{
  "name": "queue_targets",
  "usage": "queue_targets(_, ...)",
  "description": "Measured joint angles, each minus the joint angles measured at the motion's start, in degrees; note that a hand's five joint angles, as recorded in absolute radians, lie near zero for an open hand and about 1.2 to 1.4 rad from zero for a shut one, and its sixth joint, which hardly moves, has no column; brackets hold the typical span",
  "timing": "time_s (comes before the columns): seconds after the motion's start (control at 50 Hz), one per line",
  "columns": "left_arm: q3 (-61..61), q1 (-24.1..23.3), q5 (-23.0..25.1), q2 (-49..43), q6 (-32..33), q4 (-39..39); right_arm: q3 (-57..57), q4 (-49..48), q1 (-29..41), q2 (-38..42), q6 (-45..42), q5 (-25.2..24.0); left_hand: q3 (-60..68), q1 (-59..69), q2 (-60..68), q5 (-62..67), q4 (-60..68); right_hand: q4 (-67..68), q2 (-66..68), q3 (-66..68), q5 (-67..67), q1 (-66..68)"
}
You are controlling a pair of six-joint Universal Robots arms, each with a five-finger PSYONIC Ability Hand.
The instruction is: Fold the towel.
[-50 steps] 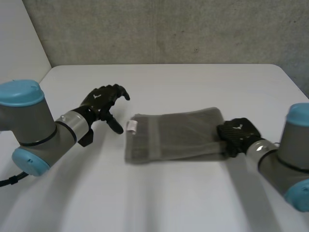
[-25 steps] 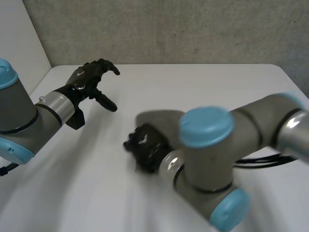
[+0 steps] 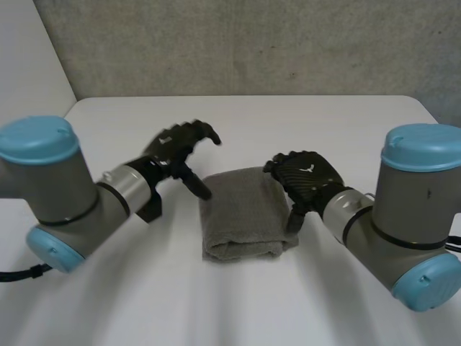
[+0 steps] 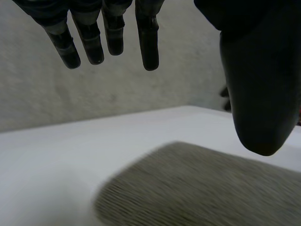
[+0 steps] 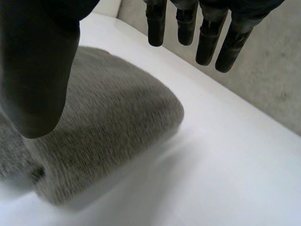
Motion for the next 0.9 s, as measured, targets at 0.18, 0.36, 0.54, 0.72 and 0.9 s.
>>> queue_targets(0.18, -0.71, -4.17, -1.61, -5.83, 0.32, -0.1, 1.02, -4.33, -3.77, 5.41, 5.63, -2.23, 0.0, 0.0, 0.0, 0.0, 0.0, 0.0, 0.0, -0.06, 0.0, -0.03)
queue_targets(0.36, -0.76, -4.13, -2.58, -8.08, 0.31, -0.2, 0.97, -4.83, -3.83, 7.93, 6.55, -4.75, 0.01, 0.0, 0.0, 0.0, 0.0, 0.0, 0.0, -0.06, 0.04, -0.23)
queue_targets(0.54, -0.73, -3.99, -2.52, -4.16, 0.33, -0.81, 0.35, -3.64, -3.67, 5.24, 6.39, -4.55, 0.02, 0.0, 0.0, 0.04, 0.0, -0.01, 0.0, -0.06, 0.0, -0.25)
queue_targets(0.72, 1.28, -3.61, -2.54, 5.81, 1.0, -5.53, -0.14, -1.08, -3.63, -5.5, 6.44, -2.95, 0.02, 0.0, 0.0, 0.0, 0.0, -0.01, 0.0, -0.11, 0.0, -0.27)
queue_targets(0.9, 3.95, -2.46, -6.74, 19.65, 2.7, -12.56, -0.58, -0.46, -3.91, -18.5, 7.01, 6.19, 0.02, 0.0, -0.01, 0.0, 0.0, -0.01, 0.0, -0.3, 0.0, -0.35)
